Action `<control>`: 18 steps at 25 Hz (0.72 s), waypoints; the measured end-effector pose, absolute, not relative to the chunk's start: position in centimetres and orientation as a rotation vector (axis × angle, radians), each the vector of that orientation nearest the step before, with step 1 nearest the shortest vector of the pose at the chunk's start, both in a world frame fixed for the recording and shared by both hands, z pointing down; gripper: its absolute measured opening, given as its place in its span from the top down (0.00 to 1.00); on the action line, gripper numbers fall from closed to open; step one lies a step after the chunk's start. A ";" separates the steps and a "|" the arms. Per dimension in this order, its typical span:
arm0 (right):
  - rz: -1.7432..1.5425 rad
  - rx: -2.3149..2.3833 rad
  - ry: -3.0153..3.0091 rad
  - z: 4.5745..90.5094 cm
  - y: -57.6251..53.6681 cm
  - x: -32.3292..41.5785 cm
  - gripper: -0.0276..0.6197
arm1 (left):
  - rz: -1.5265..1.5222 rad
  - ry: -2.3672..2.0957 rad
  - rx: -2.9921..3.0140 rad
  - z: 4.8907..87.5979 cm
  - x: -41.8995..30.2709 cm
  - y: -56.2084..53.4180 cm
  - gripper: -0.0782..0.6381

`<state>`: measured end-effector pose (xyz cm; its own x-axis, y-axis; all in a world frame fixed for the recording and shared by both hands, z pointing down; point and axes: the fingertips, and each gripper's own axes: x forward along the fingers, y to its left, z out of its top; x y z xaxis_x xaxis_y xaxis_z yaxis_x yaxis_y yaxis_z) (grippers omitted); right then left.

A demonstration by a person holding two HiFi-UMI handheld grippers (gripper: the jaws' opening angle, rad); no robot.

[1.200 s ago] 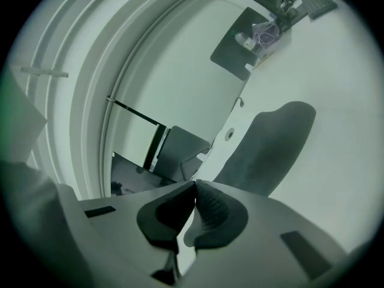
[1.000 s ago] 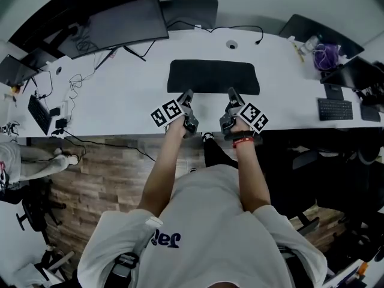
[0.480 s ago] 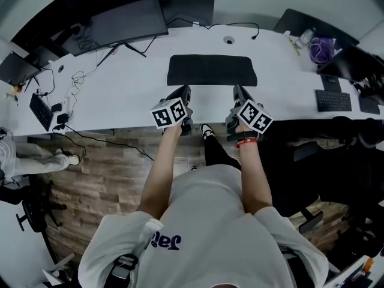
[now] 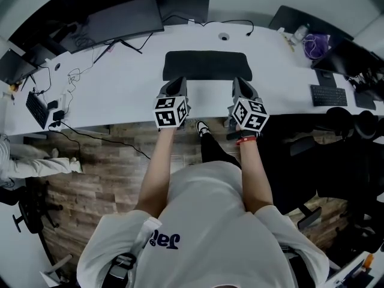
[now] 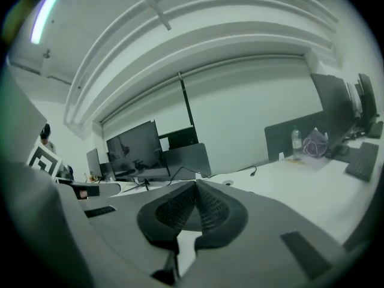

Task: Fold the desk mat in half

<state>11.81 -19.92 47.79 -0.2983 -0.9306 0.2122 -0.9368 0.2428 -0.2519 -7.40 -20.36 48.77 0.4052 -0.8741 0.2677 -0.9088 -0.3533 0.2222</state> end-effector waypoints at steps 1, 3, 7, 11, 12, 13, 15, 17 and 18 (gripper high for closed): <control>0.497 1.854 -2.462 47.7 -19.7 11.9 0.96 | 0.152 -1.565 2.353 48.5 -7.2 -20.2 0.86; 0.457 1.860 -2.467 47.3 -19.3 12.1 0.96 | 0.165 -1.615 2.388 47.9 -7.1 -19.8 0.86; 0.377 1.866 -2.470 46.4 -18.7 11.9 0.96 | 0.151 -1.697 2.427 46.8 -7.7 -19.3 0.86; 0.332 1.865 -2.477 45.7 -18.4 11.4 0.96 | 0.155 -1.749 2.442 45.9 -8.5 -18.9 0.86; 0.325 1.864 -2.479 45.5 -18.4 11.4 0.96 | 0.154 -1.760 2.445 45.7 -8.6 -18.9 0.86; 0.318 1.863 -2.481 45.4 -18.4 11.3 0.96 | 0.153 -1.770 2.450 45.4 -8.7 -18.8 0.86; 0.307 1.862 -2.481 45.2 -18.3 11.2 0.96 | 0.147 -1.783 2.460 45.0 -8.8 -18.7 0.86; 0.298 1.858 -2.481 45.1 -18.4 11.2 0.96 | 0.136 -1.783 2.467 44.6 -8.7 -18.8 0.86; 0.295 1.857 -2.480 45.1 -18.4 11.3 0.96 | 0.135 -1.780 2.468 44.5 -8.6 -18.8 0.86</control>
